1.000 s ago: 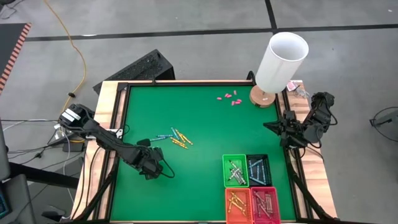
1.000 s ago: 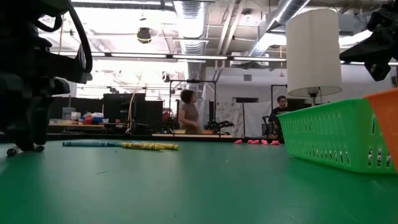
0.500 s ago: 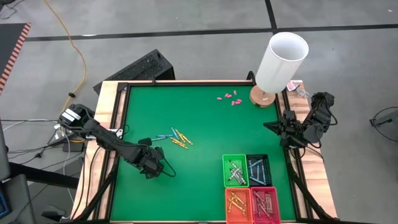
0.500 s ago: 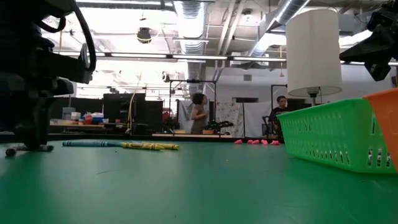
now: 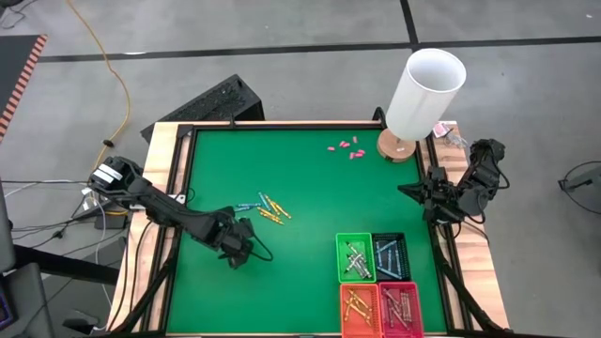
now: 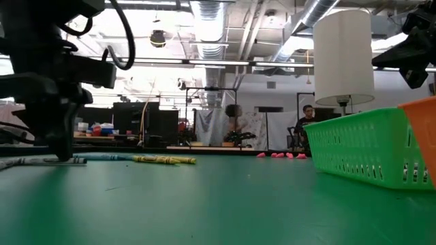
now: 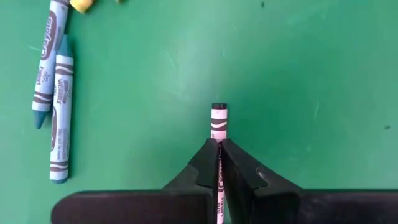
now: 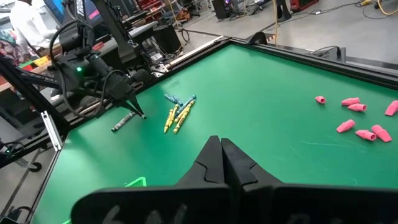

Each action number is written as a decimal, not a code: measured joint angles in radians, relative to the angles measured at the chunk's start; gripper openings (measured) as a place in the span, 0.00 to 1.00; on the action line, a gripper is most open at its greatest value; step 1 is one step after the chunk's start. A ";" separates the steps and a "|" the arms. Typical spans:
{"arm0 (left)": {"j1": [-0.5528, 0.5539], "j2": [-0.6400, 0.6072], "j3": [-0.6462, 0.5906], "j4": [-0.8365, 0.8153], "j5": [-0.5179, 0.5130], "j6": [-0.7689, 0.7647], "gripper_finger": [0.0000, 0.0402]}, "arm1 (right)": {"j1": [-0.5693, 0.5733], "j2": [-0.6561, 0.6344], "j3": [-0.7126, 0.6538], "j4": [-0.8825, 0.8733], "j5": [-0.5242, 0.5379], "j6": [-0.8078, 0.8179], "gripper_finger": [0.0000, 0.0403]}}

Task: Sort crayons
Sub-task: Put the black crayon into the green bin

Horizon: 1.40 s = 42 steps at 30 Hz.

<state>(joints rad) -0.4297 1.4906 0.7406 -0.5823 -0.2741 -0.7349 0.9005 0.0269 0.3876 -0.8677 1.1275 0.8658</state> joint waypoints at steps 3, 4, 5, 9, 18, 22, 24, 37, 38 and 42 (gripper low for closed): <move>0.006 0.000 0.016 0.000 -0.003 -0.004 0.00 | 0.000 0.000 0.000 0.000 0.000 0.000 0.00; 0.006 0.000 0.024 0.000 -0.010 -0.006 0.00 | 0.000 0.000 0.000 0.000 0.000 0.000 0.00; 0.006 0.000 0.034 -0.001 -0.021 -0.006 0.00 | 0.000 0.000 0.000 0.000 0.000 0.000 0.00; 0.006 0.000 0.077 -0.001 -0.049 0.015 0.00 | 0.000 0.000 0.000 0.000 0.000 0.000 0.00; 0.006 0.000 0.169 0.038 -0.127 0.038 0.00 | 0.000 0.000 0.000 0.000 0.000 0.000 0.00; 0.006 0.000 0.202 0.131 -0.182 0.095 0.00 | 0.000 0.000 0.000 0.000 0.000 0.000 0.00; 0.008 0.000 0.213 0.202 -0.204 0.133 0.00 | 0.000 0.000 0.000 0.000 0.000 0.000 0.00; 0.063 0.000 0.220 0.319 -0.063 0.281 0.01 | 0.000 0.000 0.000 0.000 0.000 0.000 0.00; 0.063 0.000 0.220 0.320 -0.033 0.297 0.03 | 0.000 0.000 0.000 0.000 0.000 0.000 0.00; 0.046 0.000 0.220 0.319 0.007 0.323 0.12 | 0.000 0.000 0.000 0.000 0.000 0.000 0.00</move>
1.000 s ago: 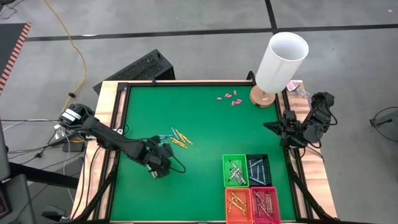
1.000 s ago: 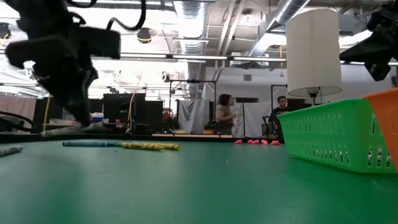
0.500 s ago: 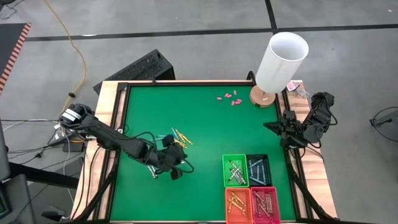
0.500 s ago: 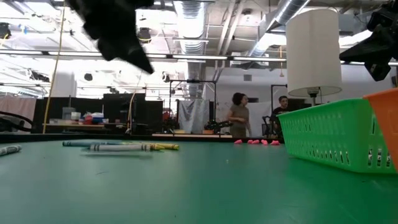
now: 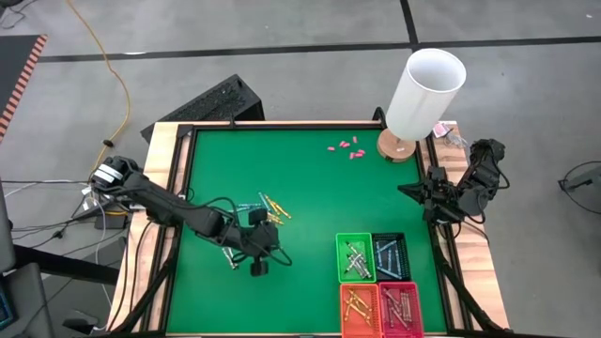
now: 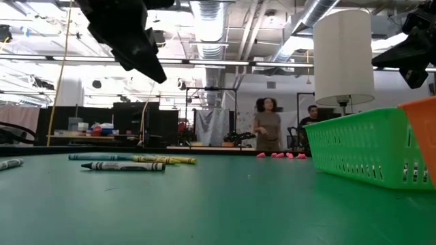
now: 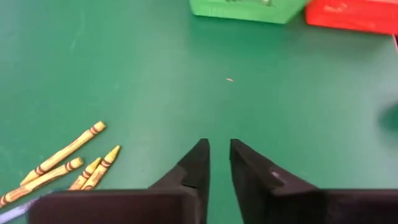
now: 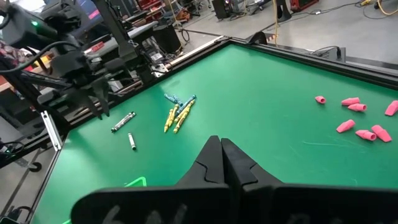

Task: Sort crayons
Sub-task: Put the black crayon into the green bin

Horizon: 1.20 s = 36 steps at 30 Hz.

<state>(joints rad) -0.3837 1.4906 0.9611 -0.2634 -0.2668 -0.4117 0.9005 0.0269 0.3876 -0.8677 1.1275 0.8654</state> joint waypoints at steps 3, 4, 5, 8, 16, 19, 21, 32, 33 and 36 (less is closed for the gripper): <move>-0.019 0.000 0.000 0.000 0.000 0.039 0.22 | 0.000 0.000 0.000 0.000 0.000 0.000 0.00; -0.024 0.000 0.000 0.000 0.000 0.045 0.26 | 0.000 0.000 0.000 0.000 0.000 0.000 0.00; -0.027 0.000 0.000 -0.002 -0.001 0.048 0.29 | 0.000 0.000 0.000 0.000 0.000 0.000 0.00; -0.029 0.000 0.000 -0.033 -0.022 0.014 0.38 | 0.000 0.000 0.000 0.000 0.000 0.000 0.00; -0.028 0.062 0.000 -0.091 -0.078 -0.027 0.47 | 0.000 0.000 0.000 -0.002 0.000 0.000 0.00; -0.028 0.111 -0.002 -0.098 -0.078 -0.019 0.46 | 0.000 0.000 0.000 -0.001 0.000 0.000 0.00; -0.028 0.144 -0.001 -0.097 -0.076 -0.016 0.46 | 0.000 0.001 0.000 -0.003 0.000 0.000 0.00; 0.004 0.265 -0.001 -0.089 0.018 -0.012 0.46 | 0.000 0.004 0.000 -0.003 0.000 0.000 0.00; 0.010 0.272 0.000 -0.089 0.023 -0.014 0.46 | 0.000 0.004 0.000 -0.003 0.000 0.000 0.00; 0.027 0.274 0.001 -0.093 0.062 -0.018 0.45 | 0.000 0.004 0.000 -0.003 0.000 0.000 0.00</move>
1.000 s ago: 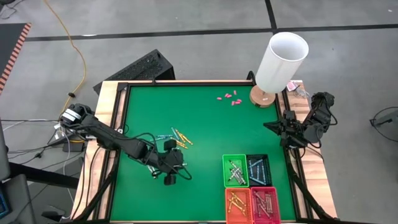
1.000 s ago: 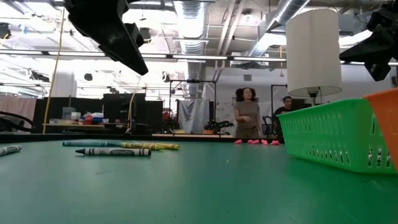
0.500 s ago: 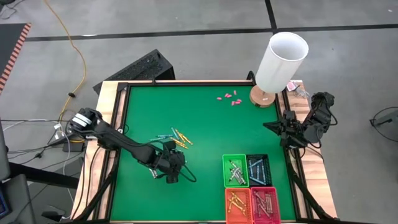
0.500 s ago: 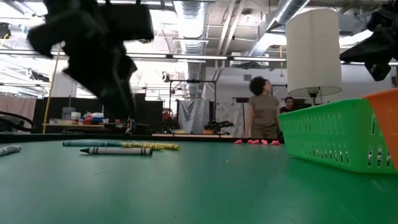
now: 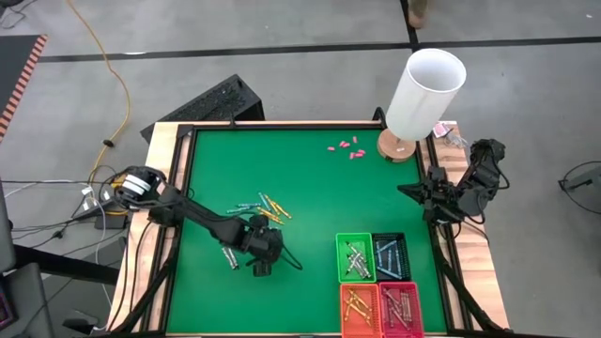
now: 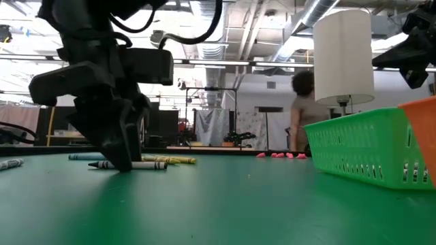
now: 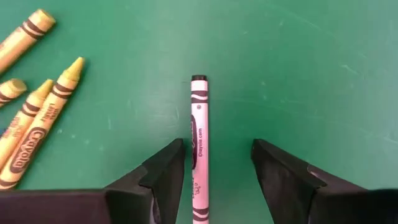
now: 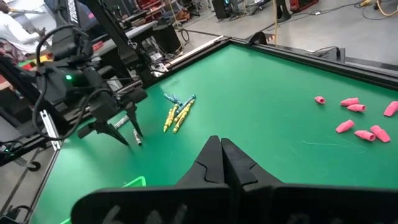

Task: Sort crayons
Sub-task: Put the black crayon into the green bin

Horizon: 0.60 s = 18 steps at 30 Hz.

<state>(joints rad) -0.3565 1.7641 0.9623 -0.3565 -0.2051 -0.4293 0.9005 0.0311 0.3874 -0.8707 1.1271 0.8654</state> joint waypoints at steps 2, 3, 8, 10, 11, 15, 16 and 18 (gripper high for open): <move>0.015 0.000 0.000 -0.003 0.041 0.000 0.42 | 0.000 0.000 0.000 0.000 0.000 0.000 0.00; 0.020 0.000 0.000 -0.008 0.052 -0.002 0.40 | 0.000 0.000 0.000 0.000 0.000 0.000 0.00; 0.038 0.000 0.000 -0.028 0.065 -0.007 0.21 | 0.000 0.000 0.000 0.000 0.000 0.000 0.00; 0.045 0.001 0.000 -0.029 0.063 -0.003 0.12 | 0.000 0.000 0.000 0.000 0.000 0.000 0.00; 0.049 0.001 0.000 -0.030 0.062 -0.002 0.08 | 0.000 0.000 0.000 0.000 0.000 0.000 0.00; 0.060 0.001 0.000 -0.030 0.052 -0.003 0.03 | 0.000 0.000 0.000 0.000 0.000 0.000 0.00; 0.060 0.001 0.000 -0.029 0.046 -0.008 0.03 | 0.000 0.000 0.000 0.000 0.000 0.000 0.00; 0.063 -0.001 -0.001 -0.018 0.045 -0.018 0.03 | 0.000 0.000 0.000 0.000 0.000 0.000 0.00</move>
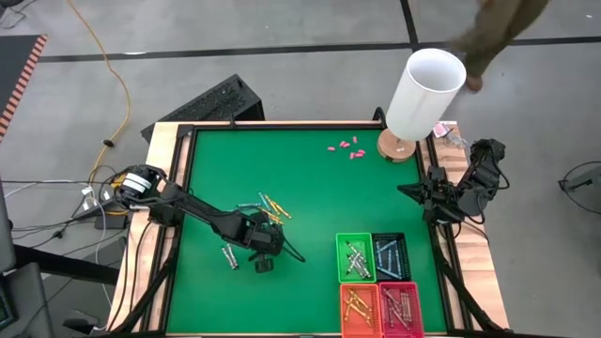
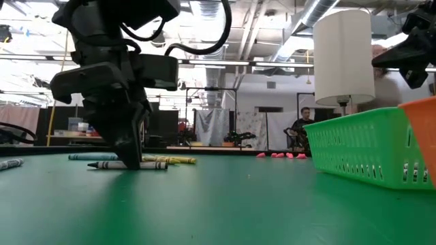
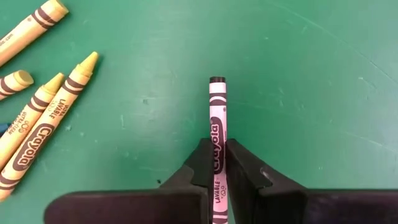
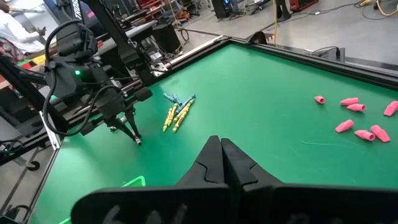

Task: Sort crayons
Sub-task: Put the black crayon into the green bin

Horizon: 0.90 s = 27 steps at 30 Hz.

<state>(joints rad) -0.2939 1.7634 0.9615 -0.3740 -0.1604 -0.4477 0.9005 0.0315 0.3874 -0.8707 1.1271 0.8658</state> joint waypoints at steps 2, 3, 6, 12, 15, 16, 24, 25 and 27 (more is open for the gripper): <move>0.001 -0.004 0.000 0.019 0.000 -0.009 0.02 | 0.000 0.000 0.000 0.000 0.000 0.000 0.00; 0.001 -0.005 -0.001 0.031 -0.001 -0.014 0.02 | 0.000 0.000 0.000 0.000 0.000 0.000 0.00; 0.002 -0.012 -0.001 0.062 -0.017 -0.025 0.01 | 0.000 0.000 0.000 0.000 0.000 0.000 0.00; 0.004 -0.011 0.072 0.095 -0.119 -0.003 0.01 | 0.000 0.000 0.000 0.000 0.000 0.000 0.00; 0.003 -0.011 0.120 0.108 -0.153 0.036 0.01 | 0.000 0.000 0.000 0.000 0.000 0.000 0.00; 0.003 -0.012 0.138 0.112 -0.167 0.047 0.01 | 0.000 0.000 0.000 0.000 0.000 0.000 0.00; 0.004 -0.014 0.209 0.358 -0.228 0.178 0.01 | 0.000 0.000 0.000 0.000 0.001 0.000 0.00; 0.005 -0.014 0.209 0.399 -0.227 0.191 0.01 | 0.000 0.000 0.000 0.000 0.001 0.000 0.00; 0.007 -0.014 0.209 0.475 -0.226 0.218 0.01 | 0.000 0.000 0.000 0.000 0.001 0.000 0.00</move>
<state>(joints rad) -0.2866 1.7496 1.1706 0.1010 -0.3868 -0.2294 0.9005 0.0319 0.3874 -0.8707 1.1278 0.8658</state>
